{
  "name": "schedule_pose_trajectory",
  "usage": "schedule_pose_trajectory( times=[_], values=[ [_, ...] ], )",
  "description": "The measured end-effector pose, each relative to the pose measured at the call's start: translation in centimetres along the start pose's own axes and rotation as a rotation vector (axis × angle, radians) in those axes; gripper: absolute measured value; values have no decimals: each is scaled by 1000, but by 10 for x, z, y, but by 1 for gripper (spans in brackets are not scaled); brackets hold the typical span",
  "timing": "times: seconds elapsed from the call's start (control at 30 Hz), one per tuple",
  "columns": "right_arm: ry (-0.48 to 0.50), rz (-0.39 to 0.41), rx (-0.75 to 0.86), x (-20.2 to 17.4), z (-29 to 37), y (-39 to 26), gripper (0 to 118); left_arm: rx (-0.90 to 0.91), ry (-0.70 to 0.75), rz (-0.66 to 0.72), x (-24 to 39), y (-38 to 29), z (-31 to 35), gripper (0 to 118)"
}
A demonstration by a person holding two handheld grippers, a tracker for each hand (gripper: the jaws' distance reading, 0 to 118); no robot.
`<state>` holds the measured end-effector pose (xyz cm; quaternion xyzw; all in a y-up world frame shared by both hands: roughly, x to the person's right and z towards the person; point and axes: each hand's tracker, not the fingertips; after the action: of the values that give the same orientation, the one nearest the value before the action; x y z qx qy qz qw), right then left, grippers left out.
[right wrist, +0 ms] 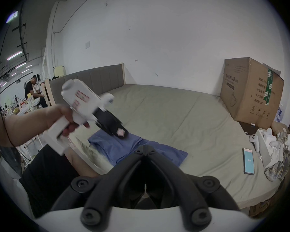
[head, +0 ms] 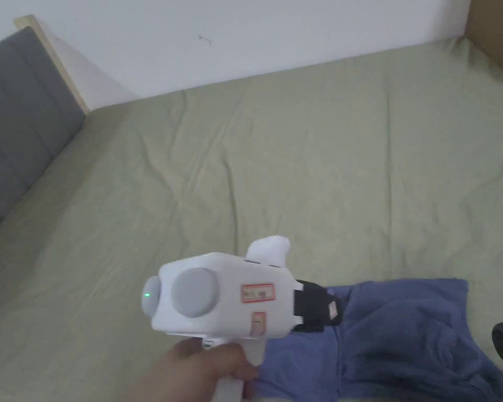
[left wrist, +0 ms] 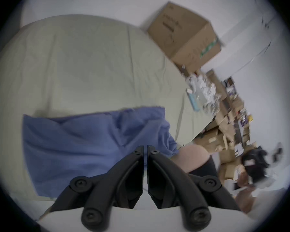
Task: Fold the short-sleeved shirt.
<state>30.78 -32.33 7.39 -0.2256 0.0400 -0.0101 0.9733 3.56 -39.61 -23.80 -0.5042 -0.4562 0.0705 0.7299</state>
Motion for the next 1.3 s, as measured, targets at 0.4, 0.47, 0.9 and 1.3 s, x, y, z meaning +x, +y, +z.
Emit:
schedule_pose_trajectory(
  times=[0.4,0.47,0.9,1.3],
  values=[
    [56,7,-21,-48,-46,-9,0,139,-147,511,-243,-34,77,118],
    [63,17,-30,-54,-48,-7,0,65,-128,470,-227,-38,49,111],
    [40,25,-70,-66,-60,-2,0,11,-74,349,-250,-33,44,8],
    [67,20,-44,-64,-52,-3,0,34,287,385,-249,-12,168,8]
  ],
)
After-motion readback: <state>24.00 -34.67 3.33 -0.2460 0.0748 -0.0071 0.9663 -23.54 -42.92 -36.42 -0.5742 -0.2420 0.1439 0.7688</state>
